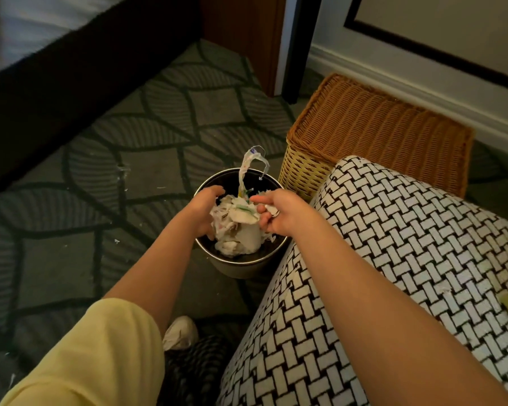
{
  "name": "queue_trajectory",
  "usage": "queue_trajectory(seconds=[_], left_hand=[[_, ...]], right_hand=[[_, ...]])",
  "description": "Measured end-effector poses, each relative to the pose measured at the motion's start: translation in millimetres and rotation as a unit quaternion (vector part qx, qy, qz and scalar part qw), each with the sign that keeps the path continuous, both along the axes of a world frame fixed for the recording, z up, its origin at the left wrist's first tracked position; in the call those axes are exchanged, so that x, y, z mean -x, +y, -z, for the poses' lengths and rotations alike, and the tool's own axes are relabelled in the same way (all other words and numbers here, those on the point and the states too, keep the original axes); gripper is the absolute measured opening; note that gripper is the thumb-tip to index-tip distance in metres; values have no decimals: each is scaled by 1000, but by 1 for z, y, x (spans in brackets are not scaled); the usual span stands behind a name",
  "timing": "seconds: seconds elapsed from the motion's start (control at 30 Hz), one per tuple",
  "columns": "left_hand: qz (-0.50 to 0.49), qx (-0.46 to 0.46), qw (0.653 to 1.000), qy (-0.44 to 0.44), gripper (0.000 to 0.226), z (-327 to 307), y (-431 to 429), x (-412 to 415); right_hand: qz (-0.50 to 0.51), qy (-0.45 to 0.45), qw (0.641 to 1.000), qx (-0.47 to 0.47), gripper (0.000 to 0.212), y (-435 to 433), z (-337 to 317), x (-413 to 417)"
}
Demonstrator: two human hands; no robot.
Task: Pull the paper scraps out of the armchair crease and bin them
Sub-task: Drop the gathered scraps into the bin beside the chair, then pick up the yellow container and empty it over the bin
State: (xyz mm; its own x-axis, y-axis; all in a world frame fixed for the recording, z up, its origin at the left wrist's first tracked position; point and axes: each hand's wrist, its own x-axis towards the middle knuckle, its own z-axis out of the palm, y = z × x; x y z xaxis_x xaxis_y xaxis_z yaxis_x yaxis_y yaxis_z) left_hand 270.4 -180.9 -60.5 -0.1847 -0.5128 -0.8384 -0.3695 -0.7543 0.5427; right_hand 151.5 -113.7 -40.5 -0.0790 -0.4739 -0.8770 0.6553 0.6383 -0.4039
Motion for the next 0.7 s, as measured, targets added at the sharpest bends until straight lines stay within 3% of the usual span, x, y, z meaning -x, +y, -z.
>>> queue_trajectory(seconds=[0.17,0.37,0.7], left_hand=[[29,41,998,40,42,-38,12,3],[74,119,986,90,35,-80,42,13],[147,130,957,214,29,-155,132,64]], right_hand=[[82,-76,991,76,34,18,-14,-4],[174,-168,954,176,28,57,-49,-5],[170,-43,961,213,28,146,-121,37]])
